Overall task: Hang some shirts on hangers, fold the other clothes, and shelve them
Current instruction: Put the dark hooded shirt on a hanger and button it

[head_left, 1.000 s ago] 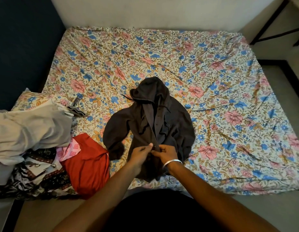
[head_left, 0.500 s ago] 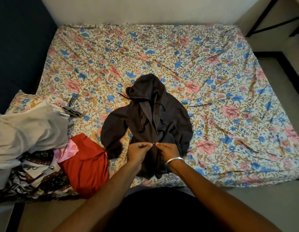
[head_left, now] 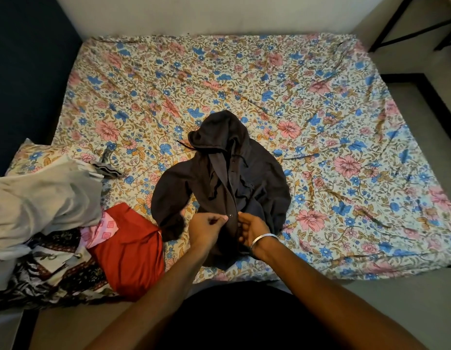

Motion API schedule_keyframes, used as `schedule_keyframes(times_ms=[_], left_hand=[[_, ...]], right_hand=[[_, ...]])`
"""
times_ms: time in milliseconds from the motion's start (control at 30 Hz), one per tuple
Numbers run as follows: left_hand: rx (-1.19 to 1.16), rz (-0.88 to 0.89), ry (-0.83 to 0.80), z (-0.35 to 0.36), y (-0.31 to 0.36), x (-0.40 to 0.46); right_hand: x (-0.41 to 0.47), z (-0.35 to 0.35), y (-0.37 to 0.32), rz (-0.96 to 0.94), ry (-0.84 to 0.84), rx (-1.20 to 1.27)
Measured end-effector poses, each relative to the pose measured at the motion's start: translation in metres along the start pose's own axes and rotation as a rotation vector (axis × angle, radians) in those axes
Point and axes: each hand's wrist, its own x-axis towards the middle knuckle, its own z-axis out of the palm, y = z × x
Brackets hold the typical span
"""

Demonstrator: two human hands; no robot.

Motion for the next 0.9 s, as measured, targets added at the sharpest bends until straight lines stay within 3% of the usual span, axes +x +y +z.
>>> schedule_keyframes(times_ms=[200, 333, 400, 467, 667, 767, 900], left_hand=[[0.022, -0.011, -0.035, 0.000, -0.004, 0.001], [-0.308, -0.255, 0.068, -0.004, -0.004, 0.008], [-0.354, -0.289, 0.135, -0.005, -0.009, 0.014], [-0.327, -0.246, 0.154, -0.005, -0.010, 0.014], [-0.026, 0.099, 0.135, 0.001, -0.007, 0.009], [-0.046, 0.083, 0.098, 0.010, -0.001, 0.007], [-0.338, -0.079, -0.010, 0.013, 0.000, 0.008]], right_hand=[[0.005, -0.005, 0.001, 0.061, -0.026, -0.003], [0.011, -0.002, -0.003, -0.133, 0.113, -0.019], [0.014, -0.004, -0.003, -0.249, 0.129, -0.072], [0.012, -0.004, -0.003, -0.328, 0.091, -0.149], [0.001, 0.005, -0.007, -0.549, 0.043, -0.367], [0.002, 0.011, -0.004, -0.632, 0.083, -0.485], [0.007, 0.008, -0.003, -0.656, 0.154, -0.598]])
